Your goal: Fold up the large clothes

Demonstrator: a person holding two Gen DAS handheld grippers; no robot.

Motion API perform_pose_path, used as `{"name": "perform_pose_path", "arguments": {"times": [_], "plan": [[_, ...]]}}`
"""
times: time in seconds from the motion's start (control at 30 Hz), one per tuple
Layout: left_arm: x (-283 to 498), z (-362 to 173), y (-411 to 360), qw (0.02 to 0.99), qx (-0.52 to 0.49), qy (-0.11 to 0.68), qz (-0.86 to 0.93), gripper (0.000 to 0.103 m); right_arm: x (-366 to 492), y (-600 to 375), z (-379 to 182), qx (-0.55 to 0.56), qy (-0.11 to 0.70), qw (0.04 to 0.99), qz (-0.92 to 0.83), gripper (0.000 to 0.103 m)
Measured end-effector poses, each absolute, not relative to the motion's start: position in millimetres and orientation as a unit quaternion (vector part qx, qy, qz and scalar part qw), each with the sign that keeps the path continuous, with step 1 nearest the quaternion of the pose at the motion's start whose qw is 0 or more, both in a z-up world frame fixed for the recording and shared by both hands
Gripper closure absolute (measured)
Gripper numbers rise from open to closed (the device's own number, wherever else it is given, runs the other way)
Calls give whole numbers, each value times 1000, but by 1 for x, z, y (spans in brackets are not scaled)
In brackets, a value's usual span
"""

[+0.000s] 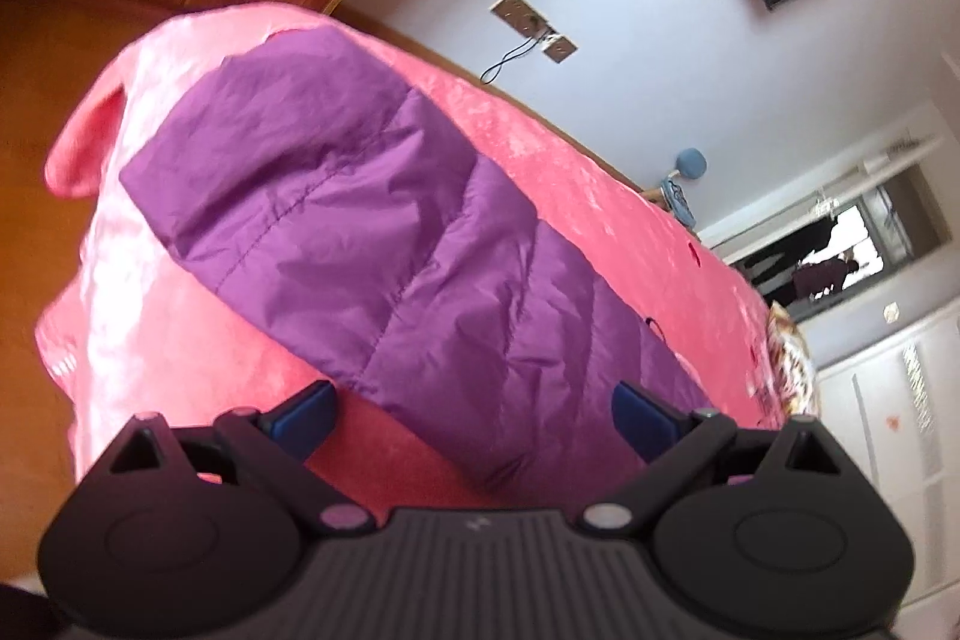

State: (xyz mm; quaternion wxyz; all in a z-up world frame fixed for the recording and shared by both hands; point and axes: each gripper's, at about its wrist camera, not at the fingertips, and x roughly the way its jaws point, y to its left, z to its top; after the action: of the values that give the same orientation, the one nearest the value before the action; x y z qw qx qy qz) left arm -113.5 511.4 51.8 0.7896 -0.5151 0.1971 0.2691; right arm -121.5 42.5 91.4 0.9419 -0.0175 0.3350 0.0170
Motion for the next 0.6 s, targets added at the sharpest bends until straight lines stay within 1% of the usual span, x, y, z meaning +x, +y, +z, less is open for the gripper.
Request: {"name": "perform_pose_path", "arguments": {"times": [0.2,0.4,0.6], "plan": [[-121,46,518,763,-555,192,269,6,-117,54,86,-45,332,942,34,0],[-110,46,518,766,-547,196,275,6,-111,55,81,-42,336,940,36,0],[-98,45,528,762,-548,181,293,5,-108,53,79,-35,335,941,41,0]]}}
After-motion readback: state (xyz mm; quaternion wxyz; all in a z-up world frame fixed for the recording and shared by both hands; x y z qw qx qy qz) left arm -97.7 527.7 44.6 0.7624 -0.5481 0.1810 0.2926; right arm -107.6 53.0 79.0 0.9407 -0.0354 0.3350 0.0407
